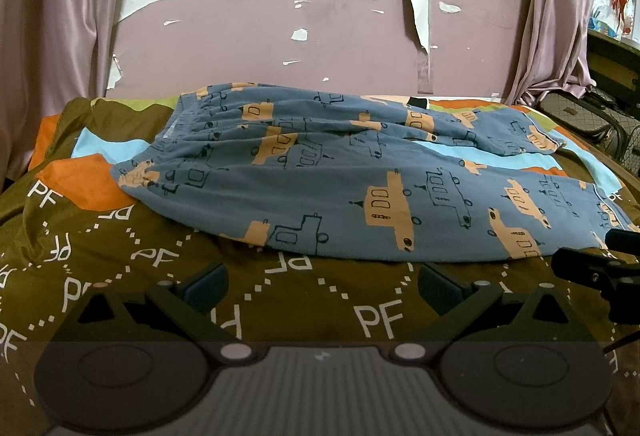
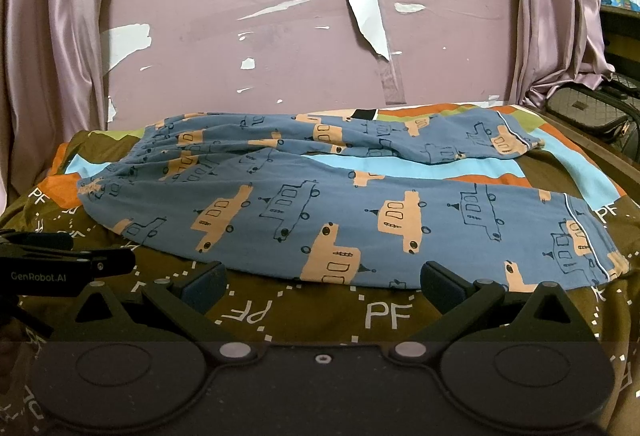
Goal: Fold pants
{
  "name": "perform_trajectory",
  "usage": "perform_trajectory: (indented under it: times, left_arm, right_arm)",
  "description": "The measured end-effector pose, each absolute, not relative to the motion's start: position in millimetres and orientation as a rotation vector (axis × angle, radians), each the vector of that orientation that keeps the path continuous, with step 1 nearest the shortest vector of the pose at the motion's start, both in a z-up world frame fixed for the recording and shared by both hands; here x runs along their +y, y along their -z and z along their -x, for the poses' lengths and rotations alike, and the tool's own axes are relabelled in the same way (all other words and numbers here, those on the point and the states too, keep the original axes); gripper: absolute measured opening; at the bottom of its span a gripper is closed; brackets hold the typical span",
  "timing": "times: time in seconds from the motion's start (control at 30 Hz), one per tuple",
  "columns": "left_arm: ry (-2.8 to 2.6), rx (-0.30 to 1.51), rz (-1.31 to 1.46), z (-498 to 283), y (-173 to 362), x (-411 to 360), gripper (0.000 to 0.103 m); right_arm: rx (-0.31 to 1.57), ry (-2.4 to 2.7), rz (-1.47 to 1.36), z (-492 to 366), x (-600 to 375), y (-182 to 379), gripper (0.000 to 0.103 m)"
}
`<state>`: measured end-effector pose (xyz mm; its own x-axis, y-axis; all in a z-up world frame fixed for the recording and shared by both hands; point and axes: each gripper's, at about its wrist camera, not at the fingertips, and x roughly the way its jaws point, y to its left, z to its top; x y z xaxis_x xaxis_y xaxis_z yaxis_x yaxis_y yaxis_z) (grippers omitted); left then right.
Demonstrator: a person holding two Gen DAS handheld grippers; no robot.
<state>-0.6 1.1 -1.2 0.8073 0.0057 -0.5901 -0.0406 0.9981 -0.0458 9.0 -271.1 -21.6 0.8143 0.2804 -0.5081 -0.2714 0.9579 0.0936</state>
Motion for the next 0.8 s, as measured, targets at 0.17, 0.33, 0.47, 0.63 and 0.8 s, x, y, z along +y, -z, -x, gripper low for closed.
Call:
perform_trajectory:
  times: [0.17,0.33,0.47,0.63,0.8]
  left_arm:
    - [-0.025,0.631,0.058,0.6,1.3,1.0,0.103]
    - [-0.025,0.632,0.058,0.5,1.3,1.1,0.103]
    - [-0.025,0.634,0.057,0.2,2.6,0.4,0.103]
    - [-0.030,0.642,0.062,-0.4,10.6,-0.6,0.103]
    - [-0.031,0.657,0.075,-3.1,11.1,1.9,0.103]
  right_arm:
    - [0.546,-0.294,-0.018,-9.1,-271.1,21.5,0.103]
    - [0.547,-0.294,-0.018,-9.1,-270.9,21.4,0.103]
    - [0.547,-0.295,-0.018,-9.5,-270.7,21.4,0.103]
    - [0.552,-0.295,-0.016,-8.5,-270.1,23.0,0.103]
    - [0.543,-0.289,-0.005,-8.8,-270.7,21.6,0.103]
